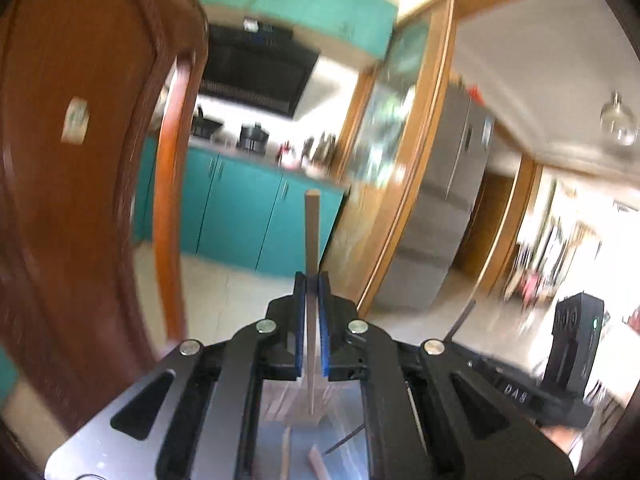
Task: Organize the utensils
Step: 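Lift both held chopsticks up over the white basket, then open both tools to drop the chopsticks into the basket, then move both tools back down toward the remaining chopsticks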
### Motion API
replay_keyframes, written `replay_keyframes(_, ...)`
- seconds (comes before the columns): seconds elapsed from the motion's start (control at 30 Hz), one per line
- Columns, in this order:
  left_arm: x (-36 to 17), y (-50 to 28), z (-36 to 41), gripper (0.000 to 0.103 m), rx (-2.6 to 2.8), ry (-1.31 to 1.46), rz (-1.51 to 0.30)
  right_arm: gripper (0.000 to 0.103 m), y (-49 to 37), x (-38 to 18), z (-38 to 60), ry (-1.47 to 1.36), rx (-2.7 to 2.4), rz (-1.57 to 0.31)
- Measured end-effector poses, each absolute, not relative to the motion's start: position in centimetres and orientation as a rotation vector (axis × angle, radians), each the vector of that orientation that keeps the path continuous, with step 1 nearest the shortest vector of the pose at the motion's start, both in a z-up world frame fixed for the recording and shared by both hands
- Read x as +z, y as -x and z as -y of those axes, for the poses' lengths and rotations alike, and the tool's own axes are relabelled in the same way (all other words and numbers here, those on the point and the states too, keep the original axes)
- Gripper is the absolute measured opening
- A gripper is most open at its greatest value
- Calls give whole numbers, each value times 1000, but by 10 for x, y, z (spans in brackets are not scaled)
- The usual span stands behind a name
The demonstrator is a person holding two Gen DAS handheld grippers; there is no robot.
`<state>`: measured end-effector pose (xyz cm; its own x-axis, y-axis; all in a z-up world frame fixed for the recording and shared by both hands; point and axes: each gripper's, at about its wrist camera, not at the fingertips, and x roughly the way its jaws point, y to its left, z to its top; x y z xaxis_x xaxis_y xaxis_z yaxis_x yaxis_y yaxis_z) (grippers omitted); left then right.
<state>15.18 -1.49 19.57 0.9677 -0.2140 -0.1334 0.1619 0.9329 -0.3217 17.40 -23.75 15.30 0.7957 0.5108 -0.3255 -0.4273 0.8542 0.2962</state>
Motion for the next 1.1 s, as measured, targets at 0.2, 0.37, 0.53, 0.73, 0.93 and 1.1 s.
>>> replay_keyframes(0.2, 185, -204, 39, 7, -32, 176, -83, 7, -199, 177, 230, -214, 315, -193)
replay_keyframes(0.37, 139, -255, 47, 7, -23, 177, -245, 7, -234, 132, 221, -213, 254, -255)
replay_keyframes(0.53, 112, -275, 54, 7, -16, 138, -332, 7, -243, 102, 214, -188, 275, -318)
replay_keyframes(0.73, 108, -260, 56, 18, 2, 117, -312, 18, -232, 104, 211, -152, 272, -322)
replay_keyframes(0.93, 115, -211, 48, 32, -1, 109, -208, 40, -190, 119, 227, -141, 291, -192)
replay_keyframes(1.1, 105, -176, 29, 32, 11, 157, -210, 40, -147, 111, 233, -125, 468, -160)
